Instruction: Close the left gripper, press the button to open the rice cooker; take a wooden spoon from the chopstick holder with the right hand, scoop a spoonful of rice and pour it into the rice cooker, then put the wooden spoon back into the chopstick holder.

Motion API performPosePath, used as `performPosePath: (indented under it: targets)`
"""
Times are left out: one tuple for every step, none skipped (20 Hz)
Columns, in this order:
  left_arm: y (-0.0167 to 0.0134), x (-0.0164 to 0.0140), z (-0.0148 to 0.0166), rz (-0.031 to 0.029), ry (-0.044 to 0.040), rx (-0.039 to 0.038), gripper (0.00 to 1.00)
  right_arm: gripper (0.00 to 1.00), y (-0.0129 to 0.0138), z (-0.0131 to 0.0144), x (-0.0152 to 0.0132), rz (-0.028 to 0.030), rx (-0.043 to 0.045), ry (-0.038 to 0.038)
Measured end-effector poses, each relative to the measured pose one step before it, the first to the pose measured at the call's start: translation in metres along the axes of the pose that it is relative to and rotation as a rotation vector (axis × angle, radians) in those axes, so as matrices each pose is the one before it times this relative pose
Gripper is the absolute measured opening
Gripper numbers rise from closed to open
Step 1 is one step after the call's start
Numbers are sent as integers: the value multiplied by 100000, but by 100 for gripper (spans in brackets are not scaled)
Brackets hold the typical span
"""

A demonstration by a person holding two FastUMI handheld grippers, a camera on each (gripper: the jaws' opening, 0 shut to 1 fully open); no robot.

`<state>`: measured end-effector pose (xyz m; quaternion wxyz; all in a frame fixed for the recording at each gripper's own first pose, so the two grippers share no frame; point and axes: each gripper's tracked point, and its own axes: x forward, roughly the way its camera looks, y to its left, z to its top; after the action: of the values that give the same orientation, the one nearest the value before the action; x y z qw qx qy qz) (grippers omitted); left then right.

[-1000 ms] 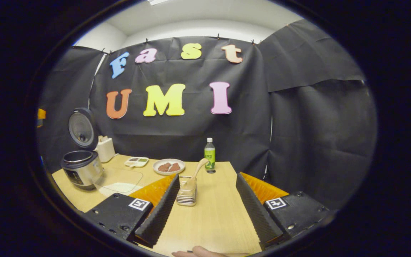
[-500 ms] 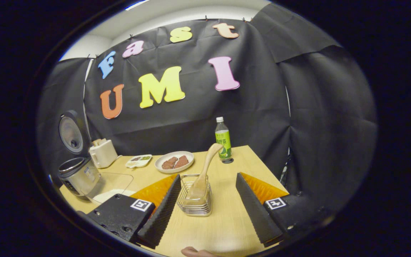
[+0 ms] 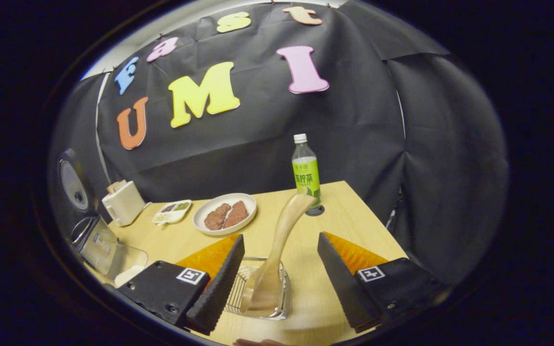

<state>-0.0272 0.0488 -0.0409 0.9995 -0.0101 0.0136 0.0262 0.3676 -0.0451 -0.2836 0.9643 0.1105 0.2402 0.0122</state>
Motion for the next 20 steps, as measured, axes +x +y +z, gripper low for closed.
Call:
performPosePath:
  targets:
    - [50,-44,130,-657,-654,-1645,94,99,124,-169,962,1488,2431,3383]
    - [177,92,126,379,-756,-1055,94,93,-29,-288,839,780,2631,3131]
    - [483,-24,53,1034,-581,-771,94,92,-220,-95,591,1015,1617,2362]
    - [204,8,67,1056,-230,-827,94,90,-289,-26,358,315,817,1713]
    - [85,-64,-51,528,-360,-766,94,89,-75,149,508,423,491,1634]
    - [-51,96,1,-71,1,-473,94,84,494,274,498,2507,-193,654]
    - [-129,112,-409,-257,730,262,94,86,288,347,362,1378,-678,-59]
    - [162,127,-569,892,1367,1198,94,80,-335,-137,188,-1658,-736,1273]
    - [598,194,-517,2024,1229,1168,94,67,-204,-200,-44,-1402,955,1164]
    - [643,127,-366,1916,475,1000,95,44,740,-104,-284,1157,490,1327]
    - [239,-4,-442,1304,609,685,95,39,325,94,-271,52,243,135]
    - [217,-69,-404,671,680,431,94,25,577,172,-410,1043,175,-56]
    - [114,-277,-308,39,7,1011,94,23,472,207,-948,220,747,-191]
    - [161,-376,-386,-39,-667,945,94,20,295,173,-367,-439,-76,-751]
    - [545,-804,-406,750,-454,129,94,19,548,271,-844,255,-1024,-1080]
    - [541,-428,-355,951,-19,-647,94,18,352,328,-837,-1049,-2339,-2106]
    - [354,-271,-161,77,-129,-1086,94,18,254,542,-678,-1259,-2250,-2996]
    - [104,-390,-33,-316,-381,-1401,94,19,176,692,-1056,-1728,-1627,-2979]
    - [176,-104,378,145,-1018,-1798,94,19,366,785,-968,-437,-30,-2759]
    - [38,-157,366,-273,-822,-1731,94,18,217,628,-851,-959,140,-2130]
